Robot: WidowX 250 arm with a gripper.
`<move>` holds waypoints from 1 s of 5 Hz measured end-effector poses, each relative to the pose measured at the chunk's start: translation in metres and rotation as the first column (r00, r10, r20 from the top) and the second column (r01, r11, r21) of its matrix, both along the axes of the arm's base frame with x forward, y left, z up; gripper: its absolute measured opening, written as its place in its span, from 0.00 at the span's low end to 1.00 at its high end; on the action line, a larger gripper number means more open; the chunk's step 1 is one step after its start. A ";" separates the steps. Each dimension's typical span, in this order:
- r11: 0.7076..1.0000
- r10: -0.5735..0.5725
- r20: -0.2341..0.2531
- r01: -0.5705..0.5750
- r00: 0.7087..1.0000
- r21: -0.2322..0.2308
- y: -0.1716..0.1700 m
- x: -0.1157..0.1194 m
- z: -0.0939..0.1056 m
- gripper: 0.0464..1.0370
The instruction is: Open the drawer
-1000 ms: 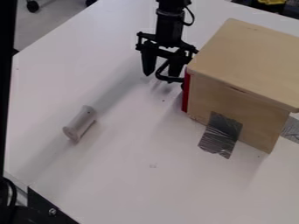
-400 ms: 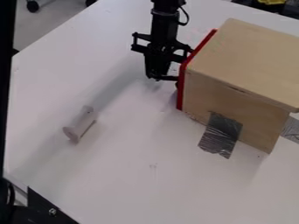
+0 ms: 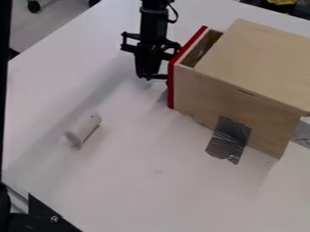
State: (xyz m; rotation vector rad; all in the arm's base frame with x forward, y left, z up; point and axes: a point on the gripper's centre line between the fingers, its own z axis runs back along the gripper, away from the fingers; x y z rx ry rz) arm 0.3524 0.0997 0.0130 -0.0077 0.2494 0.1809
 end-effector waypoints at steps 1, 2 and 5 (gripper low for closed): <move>1.000 -0.002 -0.004 0.002 1.000 0.003 0.001 0.000 0.000 0.08; 1.000 -0.011 -0.008 0.011 1.000 0.023 0.006 0.000 0.003 0.08; 0.998 -0.019 -0.023 0.021 1.000 0.058 0.023 0.006 0.008 0.08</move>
